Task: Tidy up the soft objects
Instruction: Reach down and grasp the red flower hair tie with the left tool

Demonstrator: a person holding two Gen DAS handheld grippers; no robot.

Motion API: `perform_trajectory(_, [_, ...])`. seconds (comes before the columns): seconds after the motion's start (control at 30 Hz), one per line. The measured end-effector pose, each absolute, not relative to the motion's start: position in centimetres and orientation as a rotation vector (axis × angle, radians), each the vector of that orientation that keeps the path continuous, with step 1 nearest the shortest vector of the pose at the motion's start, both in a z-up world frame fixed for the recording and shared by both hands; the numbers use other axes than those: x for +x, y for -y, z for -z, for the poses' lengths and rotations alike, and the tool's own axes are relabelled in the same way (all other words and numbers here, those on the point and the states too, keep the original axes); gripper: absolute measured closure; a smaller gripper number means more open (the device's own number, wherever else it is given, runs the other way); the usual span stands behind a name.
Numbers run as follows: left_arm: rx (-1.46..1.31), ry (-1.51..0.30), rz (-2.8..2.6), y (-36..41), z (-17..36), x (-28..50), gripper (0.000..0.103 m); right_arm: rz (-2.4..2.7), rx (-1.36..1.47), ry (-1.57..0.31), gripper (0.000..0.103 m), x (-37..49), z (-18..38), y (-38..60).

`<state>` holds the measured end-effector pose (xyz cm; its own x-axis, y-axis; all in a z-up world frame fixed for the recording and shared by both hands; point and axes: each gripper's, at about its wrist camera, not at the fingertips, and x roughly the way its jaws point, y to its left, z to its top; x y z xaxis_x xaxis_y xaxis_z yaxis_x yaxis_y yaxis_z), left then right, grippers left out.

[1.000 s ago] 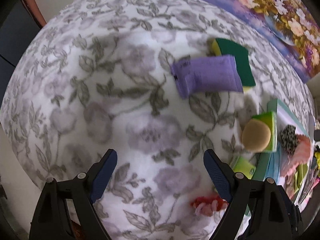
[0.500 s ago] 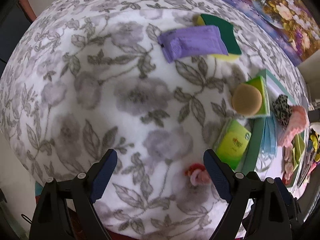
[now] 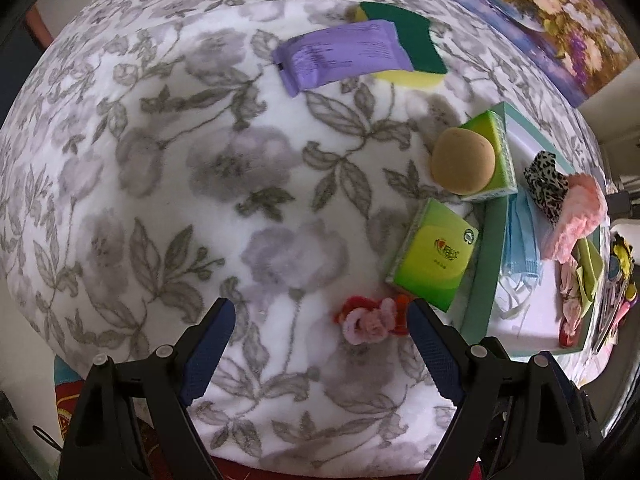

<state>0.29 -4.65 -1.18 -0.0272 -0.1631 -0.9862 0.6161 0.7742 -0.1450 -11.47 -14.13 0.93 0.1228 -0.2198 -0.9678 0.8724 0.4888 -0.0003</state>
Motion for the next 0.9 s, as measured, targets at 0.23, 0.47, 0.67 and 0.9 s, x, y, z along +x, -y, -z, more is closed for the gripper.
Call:
perform_trajectory(0.23, [0.386,-1.491,0.653,5.6,1.5,-0.2,0.017,0.904,0.709,-1.195,0.011,-11.9,-0.6,14.7])
perform_trajectory(0.47, [0.368,-1.532,0.68,7.5,2.2,0.3,0.039,0.91,0.71,-1.196,0.011,-11.9,-0.7,14.8])
perform_trajectory(0.67, [0.371,-1.548,0.699,7.9,3.6,0.4,0.052,0.911,0.71,-1.197,0.011,-11.8,-0.6,15.0])
perform_trajectory(0.9, [0.346,-1.575,0.726,8.1,4.5,0.4,0.057,0.91,0.708,-1.205,0.011,-11.7,-0.4,15.2])
